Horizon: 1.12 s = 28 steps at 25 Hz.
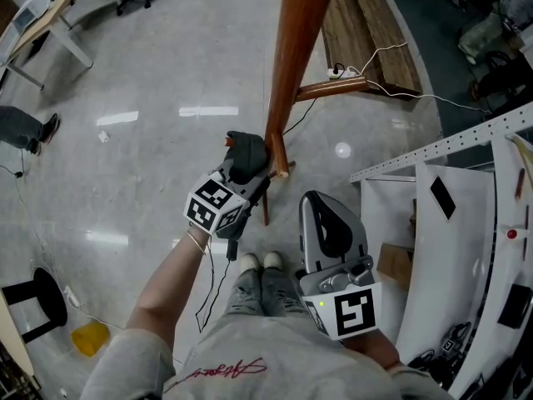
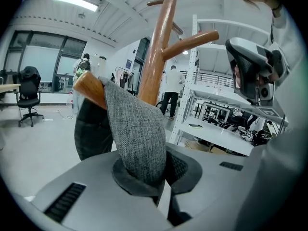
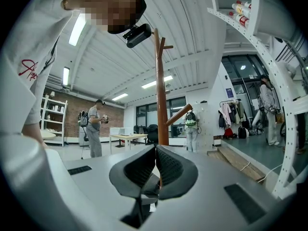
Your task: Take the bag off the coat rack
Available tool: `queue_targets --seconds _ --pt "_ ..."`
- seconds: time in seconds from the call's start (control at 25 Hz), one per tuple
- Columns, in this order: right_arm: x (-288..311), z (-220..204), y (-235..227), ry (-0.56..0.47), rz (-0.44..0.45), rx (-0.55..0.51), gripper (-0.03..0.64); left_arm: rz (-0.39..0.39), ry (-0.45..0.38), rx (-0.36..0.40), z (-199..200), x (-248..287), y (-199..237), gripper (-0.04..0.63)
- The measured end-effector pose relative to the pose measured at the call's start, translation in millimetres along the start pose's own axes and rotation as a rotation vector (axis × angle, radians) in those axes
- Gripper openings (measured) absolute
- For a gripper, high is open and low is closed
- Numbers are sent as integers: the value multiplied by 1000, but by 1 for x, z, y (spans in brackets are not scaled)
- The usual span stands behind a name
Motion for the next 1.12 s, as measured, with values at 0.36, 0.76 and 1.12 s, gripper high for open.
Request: queue_targets --seconds 0.36,0.76,1.12 --pt "-4 6 0 -14 7 -3 20 34 -38 -11 23 -14 -1 26" --pt "-4 17 7 -52 33 -14 20 53 -109 7 56 -42 -8 26" --pt "-9 37 15 -101 61 -42 20 126 -189 34 93 -88 -19 27"
Point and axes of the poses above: the fingertips, and each gripper's own axes: x forward along the fingers, y to its left, z out of its top, the point moved 7 cm from there along -x, backward along the fingers, and after that the axes turned 6 degrees about z, right-handed, at the moved point
